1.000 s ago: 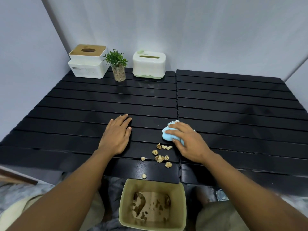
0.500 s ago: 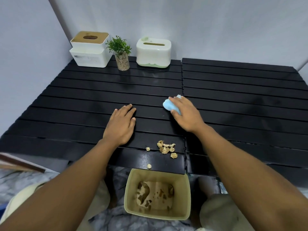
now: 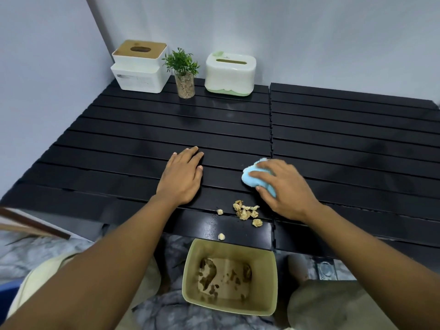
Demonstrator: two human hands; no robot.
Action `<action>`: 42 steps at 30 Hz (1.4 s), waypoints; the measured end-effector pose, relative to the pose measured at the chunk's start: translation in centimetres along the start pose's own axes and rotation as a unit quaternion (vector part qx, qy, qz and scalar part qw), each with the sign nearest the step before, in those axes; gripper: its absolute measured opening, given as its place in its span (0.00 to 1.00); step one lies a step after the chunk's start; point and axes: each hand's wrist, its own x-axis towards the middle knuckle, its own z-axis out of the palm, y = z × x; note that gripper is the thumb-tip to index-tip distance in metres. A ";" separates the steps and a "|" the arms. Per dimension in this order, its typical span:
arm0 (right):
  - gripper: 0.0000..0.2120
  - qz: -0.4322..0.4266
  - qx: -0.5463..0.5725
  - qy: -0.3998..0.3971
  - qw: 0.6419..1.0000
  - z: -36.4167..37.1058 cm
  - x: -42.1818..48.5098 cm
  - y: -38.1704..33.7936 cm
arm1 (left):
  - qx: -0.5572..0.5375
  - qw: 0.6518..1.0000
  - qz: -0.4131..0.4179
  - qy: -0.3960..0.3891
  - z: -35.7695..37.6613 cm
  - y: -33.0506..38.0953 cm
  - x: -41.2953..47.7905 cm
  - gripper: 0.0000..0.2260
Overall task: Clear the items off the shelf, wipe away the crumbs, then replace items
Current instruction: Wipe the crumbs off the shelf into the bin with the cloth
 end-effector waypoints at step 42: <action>0.16 -0.038 0.188 -0.064 0.979 0.6 -0.6 -6.1 | 0.041 0.998 0.026 -0.038 -1.2 0.0 -5.3 0.30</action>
